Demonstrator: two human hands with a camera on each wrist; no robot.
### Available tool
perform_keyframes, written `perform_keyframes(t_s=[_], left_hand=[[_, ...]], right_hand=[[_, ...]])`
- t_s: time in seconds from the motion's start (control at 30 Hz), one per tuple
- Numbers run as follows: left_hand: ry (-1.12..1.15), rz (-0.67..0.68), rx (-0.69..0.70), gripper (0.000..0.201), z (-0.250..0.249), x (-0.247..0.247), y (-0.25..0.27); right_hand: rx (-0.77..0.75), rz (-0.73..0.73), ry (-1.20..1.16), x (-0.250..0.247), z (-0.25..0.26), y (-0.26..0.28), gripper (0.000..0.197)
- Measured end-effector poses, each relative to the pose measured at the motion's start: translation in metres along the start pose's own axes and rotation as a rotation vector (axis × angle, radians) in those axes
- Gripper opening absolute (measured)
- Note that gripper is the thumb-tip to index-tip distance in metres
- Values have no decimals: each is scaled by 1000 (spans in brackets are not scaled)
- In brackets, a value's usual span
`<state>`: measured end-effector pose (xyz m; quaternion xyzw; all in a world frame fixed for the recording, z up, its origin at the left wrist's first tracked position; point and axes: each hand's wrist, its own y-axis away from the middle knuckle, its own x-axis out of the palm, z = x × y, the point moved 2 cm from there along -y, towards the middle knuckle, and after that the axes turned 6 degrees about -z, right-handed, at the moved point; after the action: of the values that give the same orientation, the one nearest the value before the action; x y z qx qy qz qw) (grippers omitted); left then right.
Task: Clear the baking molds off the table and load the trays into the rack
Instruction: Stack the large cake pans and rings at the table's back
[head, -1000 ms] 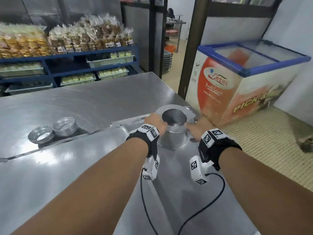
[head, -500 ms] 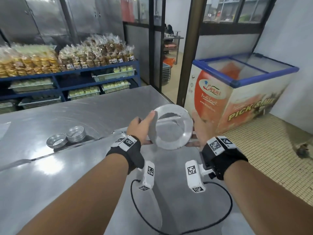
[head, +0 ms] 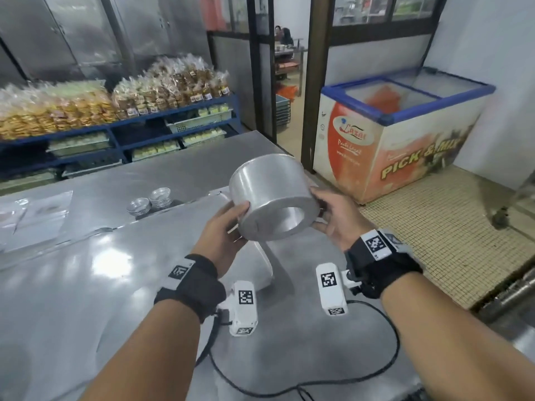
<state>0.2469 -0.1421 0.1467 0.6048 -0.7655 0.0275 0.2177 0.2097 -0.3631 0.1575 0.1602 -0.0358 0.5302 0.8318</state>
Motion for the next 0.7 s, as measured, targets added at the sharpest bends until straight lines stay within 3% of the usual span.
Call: perform_keyframes(t_s=[0.13,0.23,0.33,0.4,0.43,0.5,0.57,0.7], left_hand=[[-1,58,36,33,24,-12,61],[25,-35,27,22,39,-14,96],[3,-119,-25,50,61,-20,110],[-4,-180,-38,74,79,-22,119],[3,-207,-38,75,89,-23,124],[3,-256,-14,55,105,-24,134],[14,-294,7,40,122,-23,142],[-64,-375,33,39,157,-16,150]], right_hand=[[-27,34,36,-12,-26,53,27],[-21,54,93,-17,-48,87,23],[-11,66,166,-24,-67,110,19],[-25,66,237,-29,-82,118,33],[-43,67,282,-31,-91,120,42],[-88,90,372,-38,-109,119,50],[-98,115,432,-48,-126,116,44],[-100,172,580,-75,-139,111,34]])
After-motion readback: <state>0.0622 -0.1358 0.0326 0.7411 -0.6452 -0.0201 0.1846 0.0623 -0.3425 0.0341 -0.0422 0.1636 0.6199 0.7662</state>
